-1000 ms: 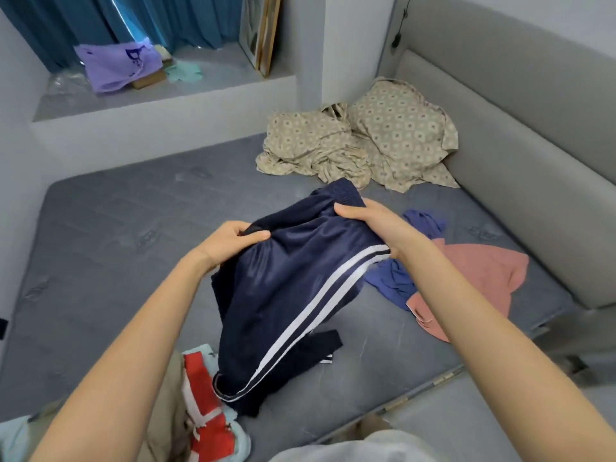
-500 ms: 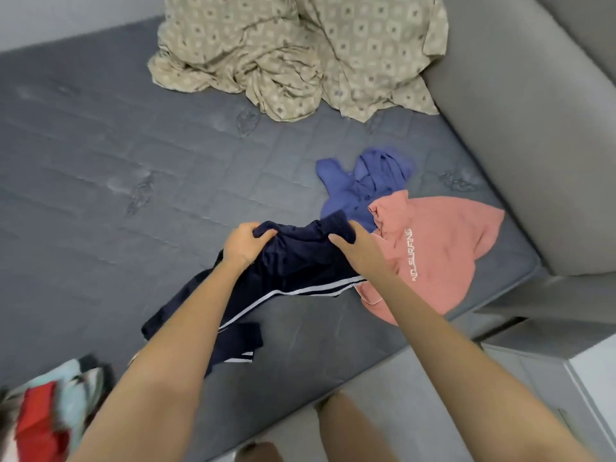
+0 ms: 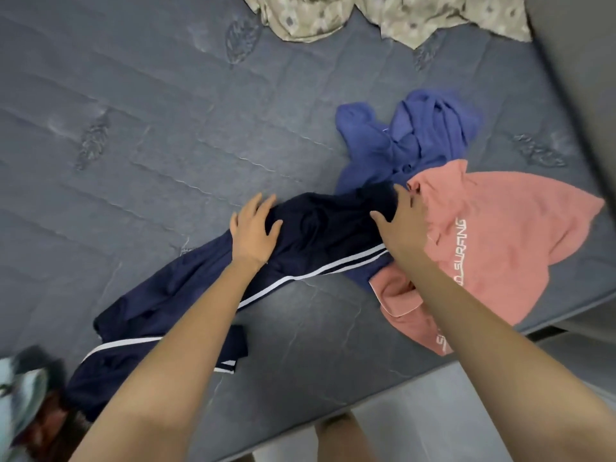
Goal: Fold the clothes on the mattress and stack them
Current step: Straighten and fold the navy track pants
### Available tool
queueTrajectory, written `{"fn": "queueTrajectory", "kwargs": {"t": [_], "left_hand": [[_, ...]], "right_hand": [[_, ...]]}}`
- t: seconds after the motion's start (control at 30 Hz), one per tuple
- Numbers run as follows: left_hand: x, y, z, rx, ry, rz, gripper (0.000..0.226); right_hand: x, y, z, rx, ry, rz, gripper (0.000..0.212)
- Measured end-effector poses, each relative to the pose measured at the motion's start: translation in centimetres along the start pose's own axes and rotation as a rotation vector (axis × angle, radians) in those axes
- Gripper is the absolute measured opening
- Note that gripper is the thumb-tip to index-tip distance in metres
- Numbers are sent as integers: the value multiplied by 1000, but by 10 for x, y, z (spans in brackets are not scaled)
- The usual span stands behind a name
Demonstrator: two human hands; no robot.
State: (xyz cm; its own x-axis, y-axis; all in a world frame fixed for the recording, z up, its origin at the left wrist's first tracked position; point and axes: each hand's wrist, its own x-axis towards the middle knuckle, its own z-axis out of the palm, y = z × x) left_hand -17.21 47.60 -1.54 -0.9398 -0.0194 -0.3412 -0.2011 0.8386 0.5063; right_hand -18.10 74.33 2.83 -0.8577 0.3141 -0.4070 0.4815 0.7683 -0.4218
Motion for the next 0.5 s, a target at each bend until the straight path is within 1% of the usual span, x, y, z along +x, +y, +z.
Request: {"fn": "queueTrajectory", "kwargs": {"t": [0.07, 0.2, 0.27, 0.37, 0.5], "left_hand": [[-17, -20, -5, 27, 3, -24, 51], [-51, -69, -23, 124, 8, -51, 56], [-65, -94, -31, 171, -1, -72, 58], [-85, -131, -43, 177, -2, -140, 61], [-123, -182, -55, 179, -3, -273, 63]], "right_hand": [[-8, -12, 6, -121, 27, -113, 71], [-32, -46, 34, -220, -44, -299, 71], [-47, -63, 52, -242, -77, -351, 72], [-70, -84, 80, -249, -101, -409, 73], [-101, -105, 114, -269, -136, -456, 73]]}}
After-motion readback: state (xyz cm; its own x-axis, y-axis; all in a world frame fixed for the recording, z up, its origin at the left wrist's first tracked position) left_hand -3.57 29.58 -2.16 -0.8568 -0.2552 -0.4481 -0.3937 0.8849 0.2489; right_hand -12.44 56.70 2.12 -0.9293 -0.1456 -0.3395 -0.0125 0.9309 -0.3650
